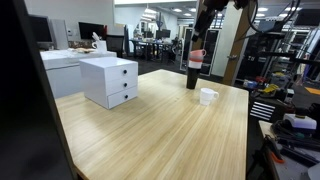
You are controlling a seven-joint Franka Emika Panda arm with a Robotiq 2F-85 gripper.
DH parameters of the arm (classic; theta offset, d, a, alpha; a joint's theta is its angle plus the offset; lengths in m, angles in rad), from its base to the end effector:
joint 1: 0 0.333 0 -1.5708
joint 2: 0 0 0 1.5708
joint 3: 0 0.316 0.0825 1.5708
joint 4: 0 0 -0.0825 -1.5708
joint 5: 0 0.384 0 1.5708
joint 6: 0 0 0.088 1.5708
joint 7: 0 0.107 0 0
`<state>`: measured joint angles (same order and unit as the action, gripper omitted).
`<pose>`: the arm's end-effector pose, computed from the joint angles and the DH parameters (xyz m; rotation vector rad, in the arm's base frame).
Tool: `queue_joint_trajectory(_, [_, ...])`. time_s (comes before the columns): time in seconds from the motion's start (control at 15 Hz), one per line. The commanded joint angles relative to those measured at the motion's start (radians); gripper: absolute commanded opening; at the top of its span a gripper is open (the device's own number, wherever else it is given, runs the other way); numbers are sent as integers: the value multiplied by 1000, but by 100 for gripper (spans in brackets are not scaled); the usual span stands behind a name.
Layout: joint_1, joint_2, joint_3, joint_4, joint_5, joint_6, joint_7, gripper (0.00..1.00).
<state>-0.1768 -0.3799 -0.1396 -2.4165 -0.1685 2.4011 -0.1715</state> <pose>0.4363 -0.1478 0.4880 2.9333 -0.0599 0.4932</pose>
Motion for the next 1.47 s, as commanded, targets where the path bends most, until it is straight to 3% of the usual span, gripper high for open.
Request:
queue_joint_trajectory(0.0, [-3,54,-26,140,-33,-100,-54,100])
queue_joint_trajectory(0.33, [-35,226,-133,272,-11,-150,-122,100])
queue_joint_trajectory(0.6, [-51,374,-190,377,91,-163,-237,100])
queue_joint_trajectory(1.13, [-95,547,-138,546,271,-274,-334,100])
queue_joint_trajectory(1.4, [-94,584,-134,601,191,-341,-223,100])
